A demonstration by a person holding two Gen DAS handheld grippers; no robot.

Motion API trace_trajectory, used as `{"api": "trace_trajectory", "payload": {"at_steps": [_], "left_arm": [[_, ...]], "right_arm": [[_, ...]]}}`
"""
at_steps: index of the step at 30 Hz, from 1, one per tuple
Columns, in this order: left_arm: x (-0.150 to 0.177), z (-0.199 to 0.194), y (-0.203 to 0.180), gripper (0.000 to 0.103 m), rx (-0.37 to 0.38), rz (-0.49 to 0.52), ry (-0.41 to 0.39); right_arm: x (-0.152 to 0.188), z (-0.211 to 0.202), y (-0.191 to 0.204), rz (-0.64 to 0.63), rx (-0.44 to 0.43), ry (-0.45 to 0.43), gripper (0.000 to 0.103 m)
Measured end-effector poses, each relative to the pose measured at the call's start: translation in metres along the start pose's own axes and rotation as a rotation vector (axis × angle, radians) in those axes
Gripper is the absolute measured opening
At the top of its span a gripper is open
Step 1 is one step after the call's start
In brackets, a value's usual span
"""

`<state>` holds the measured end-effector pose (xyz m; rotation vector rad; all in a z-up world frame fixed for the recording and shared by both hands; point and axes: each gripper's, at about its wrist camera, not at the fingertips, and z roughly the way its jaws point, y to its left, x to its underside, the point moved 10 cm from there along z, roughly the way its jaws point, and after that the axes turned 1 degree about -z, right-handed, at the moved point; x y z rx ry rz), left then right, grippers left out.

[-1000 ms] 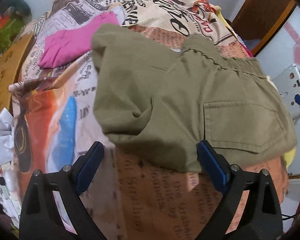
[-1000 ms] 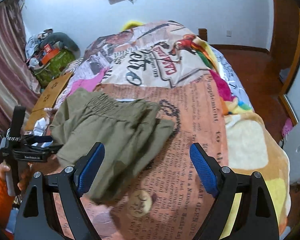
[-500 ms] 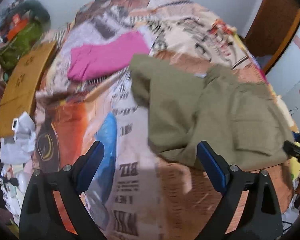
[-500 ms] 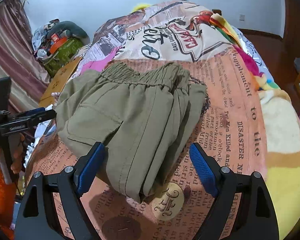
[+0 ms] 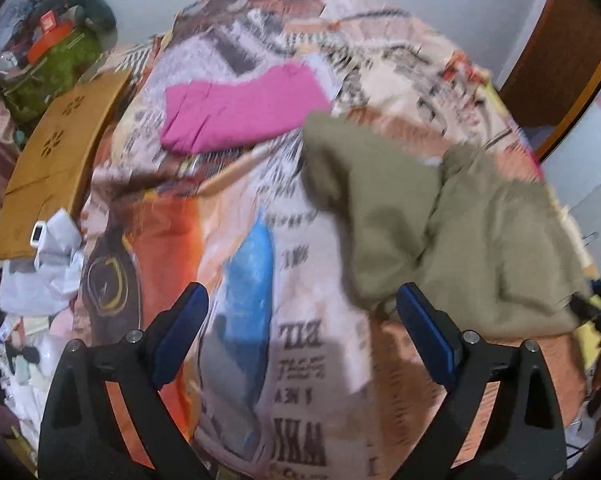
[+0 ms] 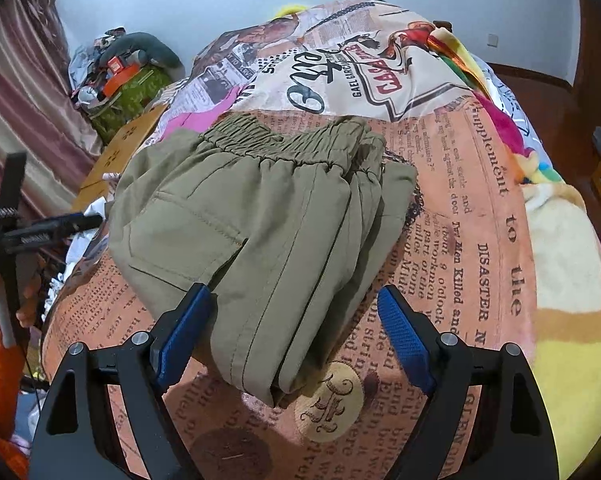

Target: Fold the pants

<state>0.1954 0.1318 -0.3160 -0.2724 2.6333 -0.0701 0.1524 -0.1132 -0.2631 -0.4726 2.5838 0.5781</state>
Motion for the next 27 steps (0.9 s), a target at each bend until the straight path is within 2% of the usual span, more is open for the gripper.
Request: {"api": "trace_trajectory", "payload": {"at_steps": [3, 6, 8, 10, 12, 14, 15, 16, 18, 21, 23, 25, 27], "left_arm": [[-0.017, 0.001, -0.008, 0.097, -0.001, 0.025, -0.025], [-0.02, 0.026, -0.012, 0.097, -0.015, 0.055, 0.025], [-0.016, 0.048, -0.008, 0.097, -0.05, 0.063, 0.072], [-0.012, 0.066, 0.006, 0.098, -0.12, 0.075, 0.078], [-0.012, 0.066, 0.015, 0.098, -0.101, 0.036, 0.069], [-0.013, 0.063, 0.041, 0.096, -0.226, 0.017, 0.053], [-0.012, 0.063, 0.053, 0.089, -0.272, 0.011, 0.056], [-0.008, 0.065, 0.065, 0.08, -0.286, -0.005, 0.084], [0.002, 0.065, 0.076, 0.074, -0.25, -0.036, 0.131], [0.005, 0.042, 0.074, 0.074, -0.179, -0.055, 0.09], [0.003, 0.027, 0.057, 0.077, -0.112, -0.032, 0.061], [0.001, 0.015, 0.039, 0.086, -0.057, -0.001, 0.034], [-0.002, 0.008, 0.018, 0.089, -0.012, 0.038, 0.017]], "right_arm": [[0.001, 0.001, 0.0, 0.004, -0.003, 0.0, 0.083], [0.001, 0.001, 0.0, 0.007, -0.009, 0.0, 0.083], [0.002, 0.001, 0.0, 0.009, -0.012, 0.0, 0.083], [0.002, 0.001, -0.001, 0.011, -0.016, 0.001, 0.083], [0.003, 0.001, -0.001, 0.011, -0.018, 0.002, 0.083], [0.003, 0.002, -0.002, 0.011, -0.022, 0.003, 0.083], [0.003, 0.002, -0.002, 0.013, -0.023, 0.005, 0.083], [0.003, 0.003, -0.002, 0.013, -0.023, 0.006, 0.083], [0.003, 0.003, -0.002, 0.011, -0.024, 0.006, 0.083], [0.003, 0.003, -0.003, 0.021, -0.026, 0.006, 0.083], [0.003, 0.004, -0.003, 0.03, -0.028, 0.009, 0.083], [0.004, 0.005, -0.003, 0.033, -0.028, 0.011, 0.083], [0.003, 0.004, -0.003, 0.03, -0.023, 0.011, 0.083]]}}
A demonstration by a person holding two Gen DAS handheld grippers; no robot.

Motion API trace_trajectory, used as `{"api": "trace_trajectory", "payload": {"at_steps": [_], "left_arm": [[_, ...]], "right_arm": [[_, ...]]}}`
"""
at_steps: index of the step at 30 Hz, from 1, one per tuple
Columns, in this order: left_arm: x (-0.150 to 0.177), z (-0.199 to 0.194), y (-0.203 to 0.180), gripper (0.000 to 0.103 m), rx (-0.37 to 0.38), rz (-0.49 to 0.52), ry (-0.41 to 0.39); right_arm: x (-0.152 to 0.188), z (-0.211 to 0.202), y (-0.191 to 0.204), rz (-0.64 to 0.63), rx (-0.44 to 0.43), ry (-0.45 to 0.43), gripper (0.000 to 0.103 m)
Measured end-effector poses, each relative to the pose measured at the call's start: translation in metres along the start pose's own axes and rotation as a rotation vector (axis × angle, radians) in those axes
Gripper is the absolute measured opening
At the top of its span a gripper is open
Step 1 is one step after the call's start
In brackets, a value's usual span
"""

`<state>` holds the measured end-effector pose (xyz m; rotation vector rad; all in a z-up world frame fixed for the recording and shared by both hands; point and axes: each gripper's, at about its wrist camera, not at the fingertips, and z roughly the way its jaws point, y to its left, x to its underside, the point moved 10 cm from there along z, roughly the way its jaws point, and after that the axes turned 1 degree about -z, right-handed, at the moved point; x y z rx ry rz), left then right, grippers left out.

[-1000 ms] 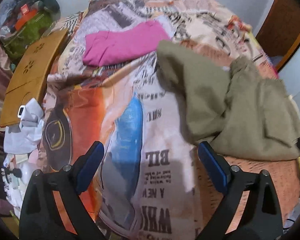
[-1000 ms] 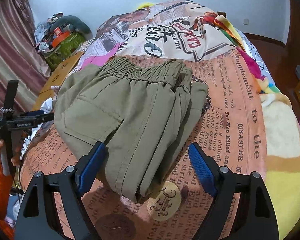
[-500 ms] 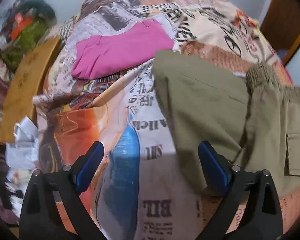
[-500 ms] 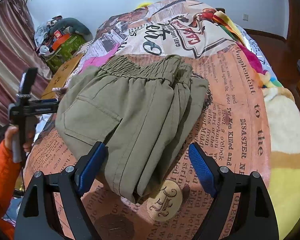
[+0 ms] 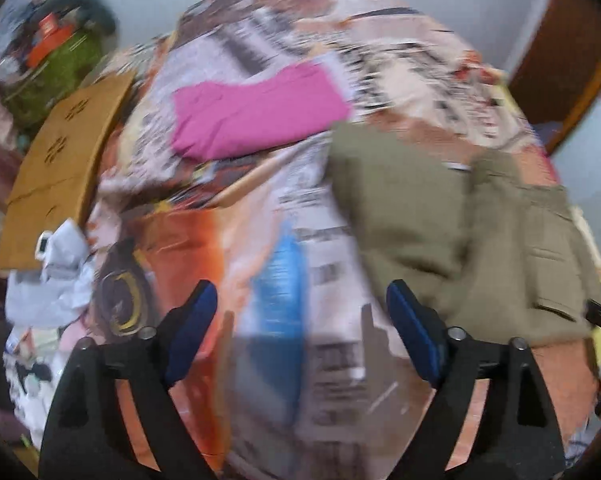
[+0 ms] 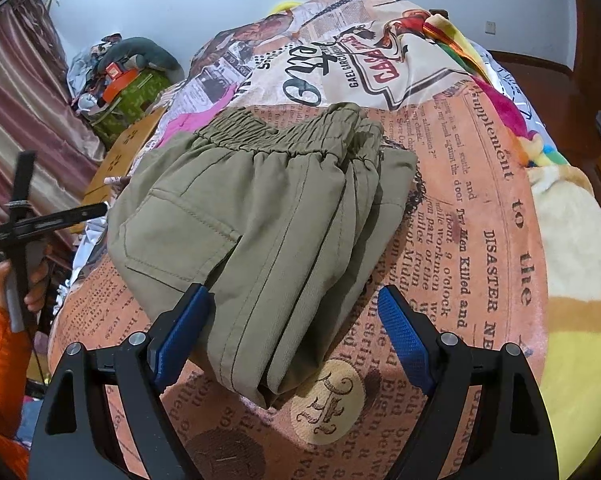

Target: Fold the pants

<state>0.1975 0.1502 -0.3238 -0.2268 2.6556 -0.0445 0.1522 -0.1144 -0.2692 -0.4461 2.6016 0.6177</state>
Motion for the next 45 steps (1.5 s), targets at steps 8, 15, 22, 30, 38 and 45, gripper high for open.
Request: {"api": "trace_trajectory", "payload": {"at_steps": [8, 15, 22, 30, 38, 45], "left_arm": [[0.006, 0.039, -0.025, 0.096, 0.0, 0.039, 0.074], [0.019, 0.043, 0.028, 0.085, -0.137, -0.045, 0.119], [0.012, 0.009, -0.008, 0.087, 0.027, -0.007, 0.05], [0.011, 0.037, -0.021, 0.091, 0.037, -0.02, 0.094], [0.015, 0.031, 0.017, 0.086, -0.053, -0.079, 0.088], [0.014, 0.008, -0.028, 0.087, 0.007, 0.083, 0.039]], "right_arm": [[0.0, -0.001, -0.001, -0.004, 0.007, 0.0, 0.083], [0.002, -0.002, -0.001, -0.007, 0.006, -0.003, 0.083], [0.002, 0.0, -0.001, 0.01, -0.004, 0.001, 0.084], [0.003, 0.001, -0.002, 0.008, -0.004, 0.002, 0.084], [0.005, 0.001, -0.001, 0.012, -0.01, 0.004, 0.084], [0.005, 0.002, -0.001, 0.01, -0.012, 0.008, 0.084]]}}
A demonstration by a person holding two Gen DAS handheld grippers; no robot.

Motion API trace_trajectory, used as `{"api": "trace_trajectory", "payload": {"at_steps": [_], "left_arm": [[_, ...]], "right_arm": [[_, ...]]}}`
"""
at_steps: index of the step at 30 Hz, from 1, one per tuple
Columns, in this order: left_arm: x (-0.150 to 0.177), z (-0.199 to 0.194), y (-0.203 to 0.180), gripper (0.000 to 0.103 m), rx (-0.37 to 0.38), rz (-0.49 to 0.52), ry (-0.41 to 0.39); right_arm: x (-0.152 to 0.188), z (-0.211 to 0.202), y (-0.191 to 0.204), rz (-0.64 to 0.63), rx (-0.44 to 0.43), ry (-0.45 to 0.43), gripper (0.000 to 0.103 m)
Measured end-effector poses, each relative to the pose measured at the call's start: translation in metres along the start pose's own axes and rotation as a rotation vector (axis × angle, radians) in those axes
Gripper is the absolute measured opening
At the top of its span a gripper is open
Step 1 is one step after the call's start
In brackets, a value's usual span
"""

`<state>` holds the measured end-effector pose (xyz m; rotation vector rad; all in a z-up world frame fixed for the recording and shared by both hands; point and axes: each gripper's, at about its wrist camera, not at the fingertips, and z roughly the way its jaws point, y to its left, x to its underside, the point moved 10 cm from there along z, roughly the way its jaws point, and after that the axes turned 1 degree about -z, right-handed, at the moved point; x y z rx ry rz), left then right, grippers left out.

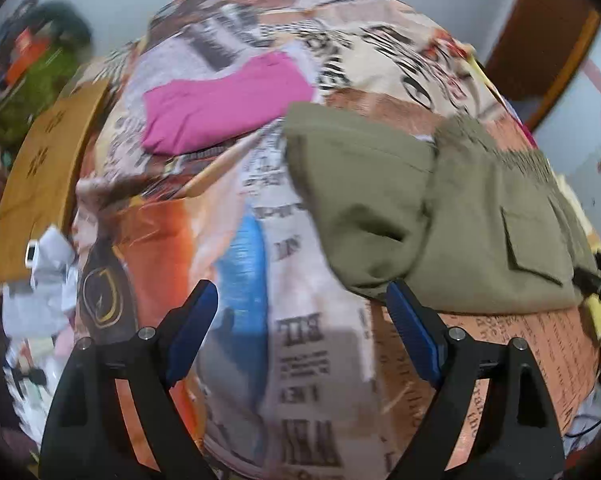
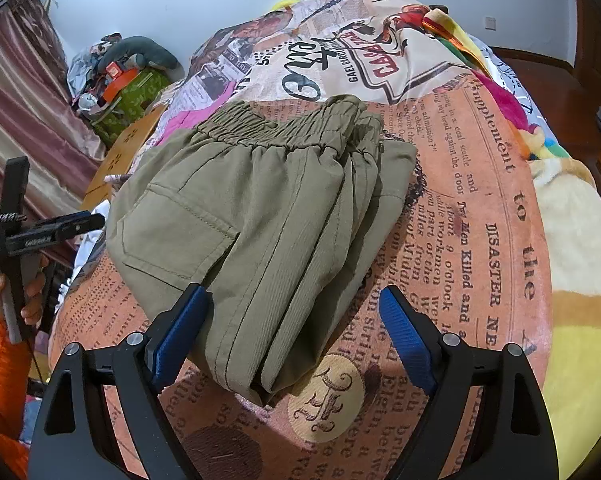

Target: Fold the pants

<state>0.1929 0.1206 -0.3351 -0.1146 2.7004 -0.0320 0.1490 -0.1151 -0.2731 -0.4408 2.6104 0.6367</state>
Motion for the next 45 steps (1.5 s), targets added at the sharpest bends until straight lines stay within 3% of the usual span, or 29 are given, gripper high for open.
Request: {"api": "trace_trajectory", "payload": {"at_steps": [4, 7, 12, 13, 14, 16, 19, 23, 28, 30, 37, 45], "left_arm": [[-0.002, 0.019, -0.008, 0.087, 0.004, -0.011, 0.038], [-0.007, 0.025, -0.003, 0.095, -0.004, -0.038, 0.027], [-0.008, 0.032, 0.01, 0.097, 0.013, -0.11, 0.02], [-0.01, 0.032, 0.017, 0.096, -0.012, -0.13, 0.012], [-0.011, 0.034, 0.033, 0.092, -0.118, -0.144, 0.004], [-0.006, 0.041, 0.053, 0.077, -0.198, -0.178, 0.035], [0.002, 0.046, 0.064, 0.075, -0.089, -0.272, 0.085], [-0.004, 0.027, 0.055, 0.076, -0.09, -0.201, 0.029], [-0.028, 0.008, 0.024, 0.091, -0.039, -0.127, -0.038], [-0.04, 0.011, 0.021, 0.092, -0.03, -0.123, -0.046], [-0.063, 0.047, 0.011, 0.092, 0.039, -0.134, 0.023], [-0.069, 0.076, -0.003, 0.092, 0.109, -0.122, 0.09]], "right_arm": [[0.001, 0.0, 0.0, 0.005, -0.001, -0.002, 0.084], [0.001, 0.0, 0.001, 0.005, -0.002, -0.002, 0.084], [0.002, 0.0, 0.003, -0.003, -0.004, -0.001, 0.084], [0.003, 0.001, 0.003, -0.005, -0.004, -0.001, 0.084], [0.003, 0.0, 0.003, -0.005, -0.004, 0.0, 0.084], [0.003, 0.001, 0.003, -0.006, -0.006, 0.0, 0.084], [0.003, 0.001, 0.002, -0.006, -0.008, -0.003, 0.084], [0.002, 0.0, 0.003, 0.001, -0.013, -0.004, 0.084], [-0.002, -0.004, 0.001, 0.001, 0.012, -0.013, 0.084], [-0.003, -0.007, -0.003, -0.003, 0.03, -0.02, 0.084], [-0.009, -0.016, -0.032, 0.05, 0.09, -0.037, 0.084], [-0.022, -0.005, -0.054, 0.124, 0.075, -0.025, 0.084]]}}
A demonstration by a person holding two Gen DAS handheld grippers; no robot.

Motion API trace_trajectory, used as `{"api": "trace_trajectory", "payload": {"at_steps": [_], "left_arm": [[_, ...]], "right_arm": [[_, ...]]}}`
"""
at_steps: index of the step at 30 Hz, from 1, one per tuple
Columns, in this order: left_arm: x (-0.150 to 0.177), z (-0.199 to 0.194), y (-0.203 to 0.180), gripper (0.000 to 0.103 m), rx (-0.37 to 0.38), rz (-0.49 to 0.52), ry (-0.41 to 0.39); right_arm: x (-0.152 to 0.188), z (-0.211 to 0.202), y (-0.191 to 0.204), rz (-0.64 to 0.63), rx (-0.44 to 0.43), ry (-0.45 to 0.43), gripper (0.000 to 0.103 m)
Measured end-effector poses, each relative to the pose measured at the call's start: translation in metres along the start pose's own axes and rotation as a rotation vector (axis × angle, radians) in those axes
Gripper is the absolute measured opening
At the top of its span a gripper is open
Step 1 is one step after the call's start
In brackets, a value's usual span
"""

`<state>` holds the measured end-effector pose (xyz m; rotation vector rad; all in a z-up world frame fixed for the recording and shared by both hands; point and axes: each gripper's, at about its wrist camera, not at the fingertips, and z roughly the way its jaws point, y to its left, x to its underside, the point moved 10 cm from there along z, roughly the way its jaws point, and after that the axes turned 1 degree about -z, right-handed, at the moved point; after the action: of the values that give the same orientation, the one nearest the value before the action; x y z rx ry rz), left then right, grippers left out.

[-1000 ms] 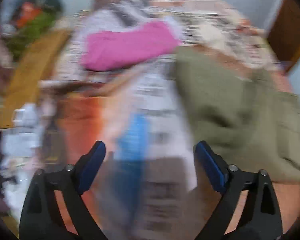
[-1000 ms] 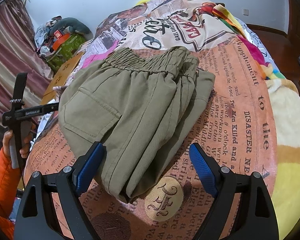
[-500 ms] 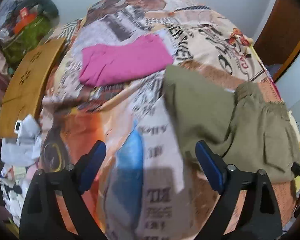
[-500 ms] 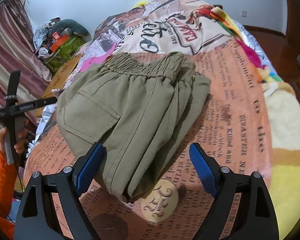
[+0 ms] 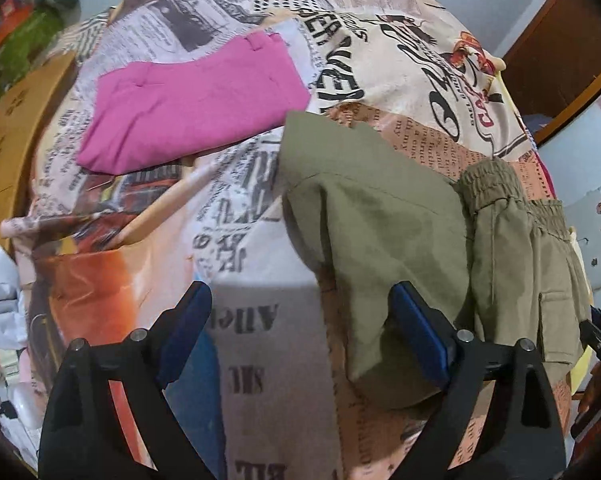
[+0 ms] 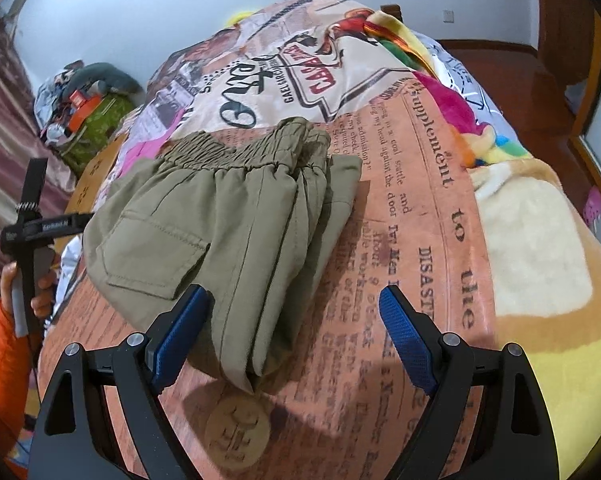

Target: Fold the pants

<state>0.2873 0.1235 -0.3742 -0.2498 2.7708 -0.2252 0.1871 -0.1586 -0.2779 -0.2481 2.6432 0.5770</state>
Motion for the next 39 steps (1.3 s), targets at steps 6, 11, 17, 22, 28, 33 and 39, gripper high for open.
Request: {"api": "trace_trajectory", "payload": {"at_steps": [6, 11, 17, 22, 28, 33, 39], "left_arm": [[-0.011, 0.012, -0.009, 0.092, 0.037, 0.011, 0.02], [-0.02, 0.022, -0.018, 0.092, 0.085, 0.01, 0.033], [-0.028, 0.033, -0.03, 0.09, 0.125, 0.001, 0.035], [-0.031, 0.035, -0.038, 0.08, 0.144, 0.012, 0.028], [-0.034, 0.037, -0.044, 0.061, 0.164, 0.002, 0.029], [-0.037, 0.033, -0.052, 0.032, 0.195, -0.008, 0.016], [-0.039, 0.02, -0.062, 0.016, 0.127, 0.027, -0.032]], "right_arm": [[-0.016, 0.024, -0.006, 0.062, -0.046, 0.027, 0.084], [-0.025, 0.038, -0.018, 0.129, -0.092, 0.049, 0.084], [-0.036, 0.044, -0.027, 0.168, -0.137, 0.065, 0.082], [-0.043, 0.056, -0.033, 0.198, -0.17, 0.096, 0.076], [-0.043, 0.068, -0.024, 0.13, -0.174, 0.126, 0.066], [-0.044, 0.066, -0.023, 0.107, -0.186, 0.138, 0.045], [-0.052, 0.052, -0.014, 0.086, -0.165, 0.086, 0.017]]}}
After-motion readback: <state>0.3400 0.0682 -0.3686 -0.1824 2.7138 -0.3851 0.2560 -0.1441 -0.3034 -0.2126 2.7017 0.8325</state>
